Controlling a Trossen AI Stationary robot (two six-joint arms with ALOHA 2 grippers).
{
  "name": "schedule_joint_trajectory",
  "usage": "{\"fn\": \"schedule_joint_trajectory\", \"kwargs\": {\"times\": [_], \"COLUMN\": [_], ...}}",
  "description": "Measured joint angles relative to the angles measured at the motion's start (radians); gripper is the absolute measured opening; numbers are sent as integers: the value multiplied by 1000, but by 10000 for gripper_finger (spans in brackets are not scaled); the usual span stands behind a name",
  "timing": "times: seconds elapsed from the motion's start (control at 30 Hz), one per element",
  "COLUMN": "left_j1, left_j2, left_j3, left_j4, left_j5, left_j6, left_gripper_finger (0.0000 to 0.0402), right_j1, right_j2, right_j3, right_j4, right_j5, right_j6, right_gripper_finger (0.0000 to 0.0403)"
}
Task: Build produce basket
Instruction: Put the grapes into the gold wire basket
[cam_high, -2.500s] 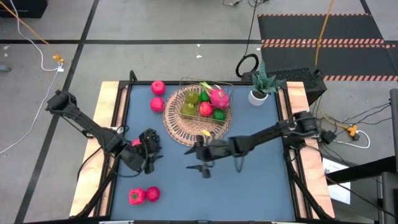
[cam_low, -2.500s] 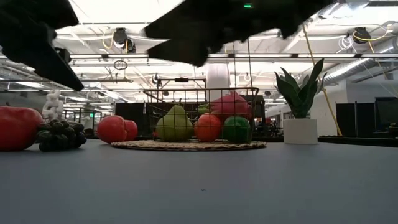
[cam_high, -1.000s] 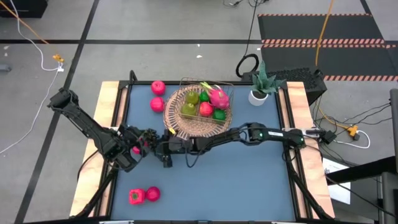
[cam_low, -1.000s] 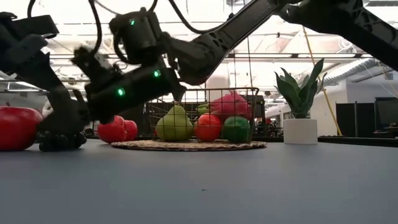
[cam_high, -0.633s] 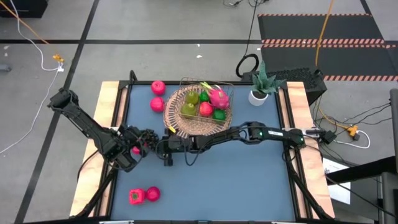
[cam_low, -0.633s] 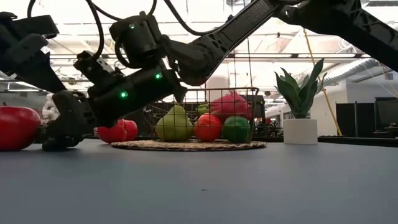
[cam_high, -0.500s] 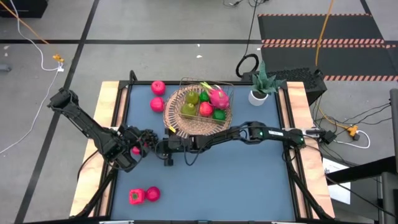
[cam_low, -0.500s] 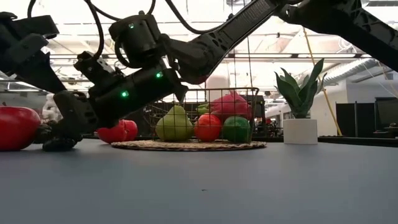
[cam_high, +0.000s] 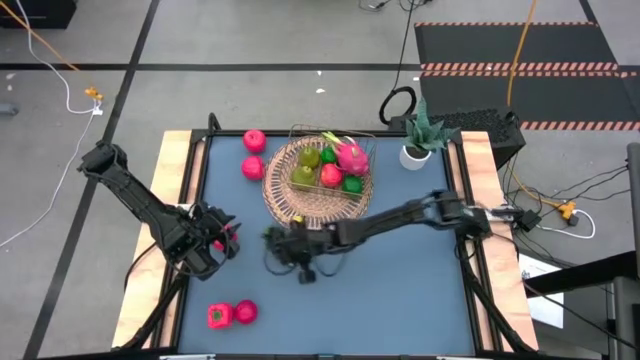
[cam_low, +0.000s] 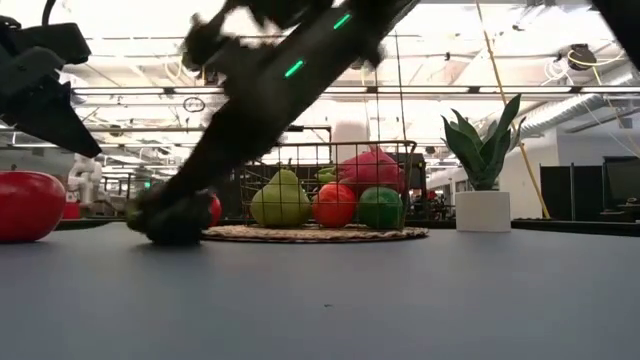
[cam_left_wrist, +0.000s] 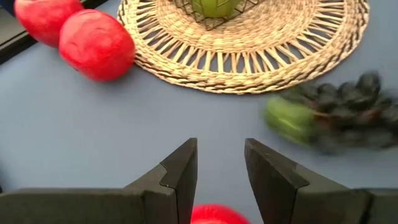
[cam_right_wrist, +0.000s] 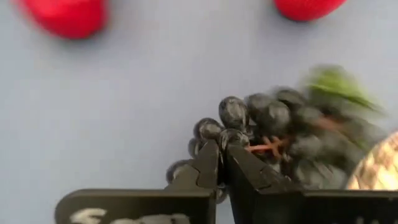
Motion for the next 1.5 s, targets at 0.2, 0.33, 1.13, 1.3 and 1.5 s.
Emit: {"fn": "schedule_joint_trajectory", "kwargs": {"times": [0.2,0.33,1.13,1.3,1.5], "left_j1": [-5,-5,19,19,19], "left_j2": [0,0,-1,-1,-1], "left_j3": [0,0,-1,-1,-1], "left_j4": [15,37,62,86,90], "left_j5": [-5,-20,-23,-23,-23], "left_j6": [3,21,40,66,76], "left_gripper_finger": [136,136,136,136,136], "right_j1": [66,104,155,175,181], "right_j2": [-339,-542,-634,-634,-616], "right_j3": [-350,-565,-844,-843,-843], "right_j4": [-4,70,171,161,155], "right_j5": [0,6,63,57,92], "right_j6": [120,231,707,734,735], "right_gripper_finger": [24,55,277,262,245]}}
